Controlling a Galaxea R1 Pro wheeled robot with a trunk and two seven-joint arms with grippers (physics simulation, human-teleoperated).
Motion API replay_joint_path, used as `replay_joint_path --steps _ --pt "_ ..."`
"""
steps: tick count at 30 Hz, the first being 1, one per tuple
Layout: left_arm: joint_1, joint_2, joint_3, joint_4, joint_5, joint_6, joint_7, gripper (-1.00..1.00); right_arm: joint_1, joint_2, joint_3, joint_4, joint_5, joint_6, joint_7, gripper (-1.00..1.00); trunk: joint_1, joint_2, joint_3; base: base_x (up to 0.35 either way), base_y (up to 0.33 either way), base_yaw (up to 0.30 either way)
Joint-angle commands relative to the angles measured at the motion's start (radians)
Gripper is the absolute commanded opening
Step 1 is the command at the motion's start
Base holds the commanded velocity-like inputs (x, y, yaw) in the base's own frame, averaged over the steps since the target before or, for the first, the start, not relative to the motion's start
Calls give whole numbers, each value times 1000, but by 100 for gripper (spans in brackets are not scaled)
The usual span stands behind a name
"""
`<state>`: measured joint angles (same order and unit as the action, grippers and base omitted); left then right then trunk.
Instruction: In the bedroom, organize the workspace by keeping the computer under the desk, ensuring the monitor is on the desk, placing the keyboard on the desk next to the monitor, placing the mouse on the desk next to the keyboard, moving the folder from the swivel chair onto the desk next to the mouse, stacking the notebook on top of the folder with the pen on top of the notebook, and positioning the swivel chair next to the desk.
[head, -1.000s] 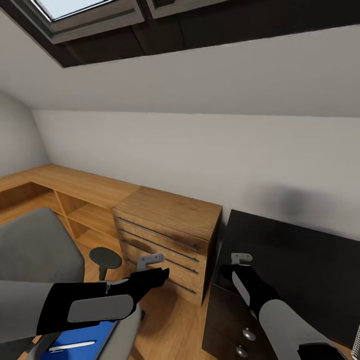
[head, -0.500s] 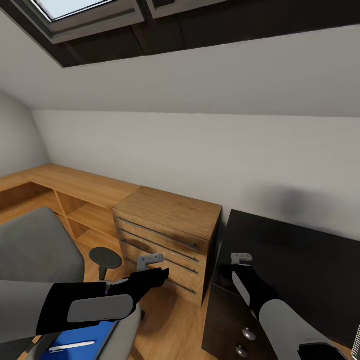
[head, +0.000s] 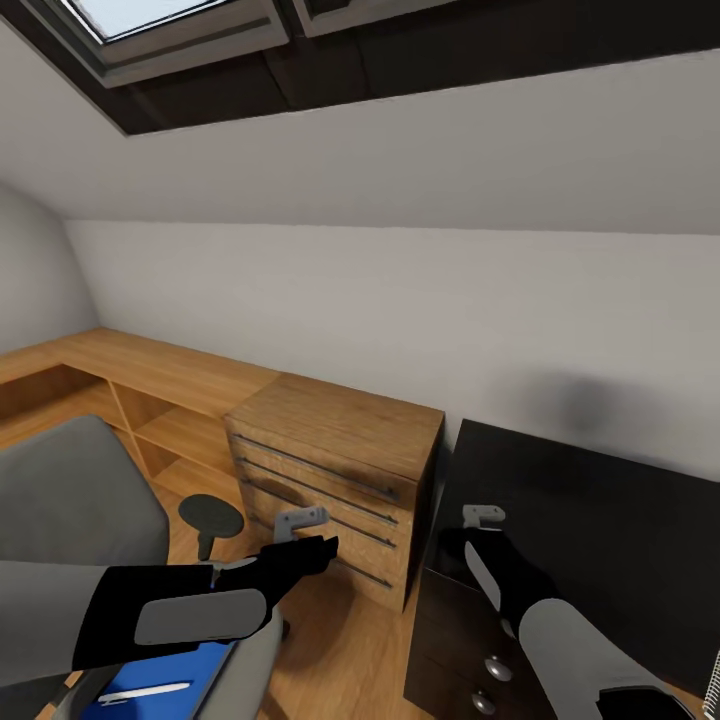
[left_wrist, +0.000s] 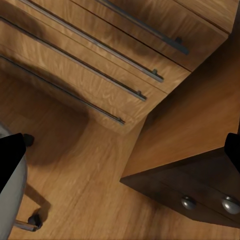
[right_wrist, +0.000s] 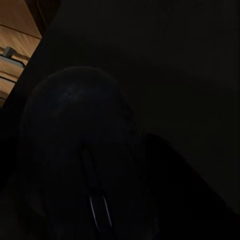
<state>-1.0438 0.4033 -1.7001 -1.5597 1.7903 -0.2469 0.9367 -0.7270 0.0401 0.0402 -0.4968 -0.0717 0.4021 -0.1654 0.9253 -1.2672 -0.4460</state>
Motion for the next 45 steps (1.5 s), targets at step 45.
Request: replay_joint_path --steps 45 --pt "-2 -7 -9 79 102 -1 -7 100 271 -15 -157 -899 -85 255 -28 -100 -142 258 114 -138 -36 -23"
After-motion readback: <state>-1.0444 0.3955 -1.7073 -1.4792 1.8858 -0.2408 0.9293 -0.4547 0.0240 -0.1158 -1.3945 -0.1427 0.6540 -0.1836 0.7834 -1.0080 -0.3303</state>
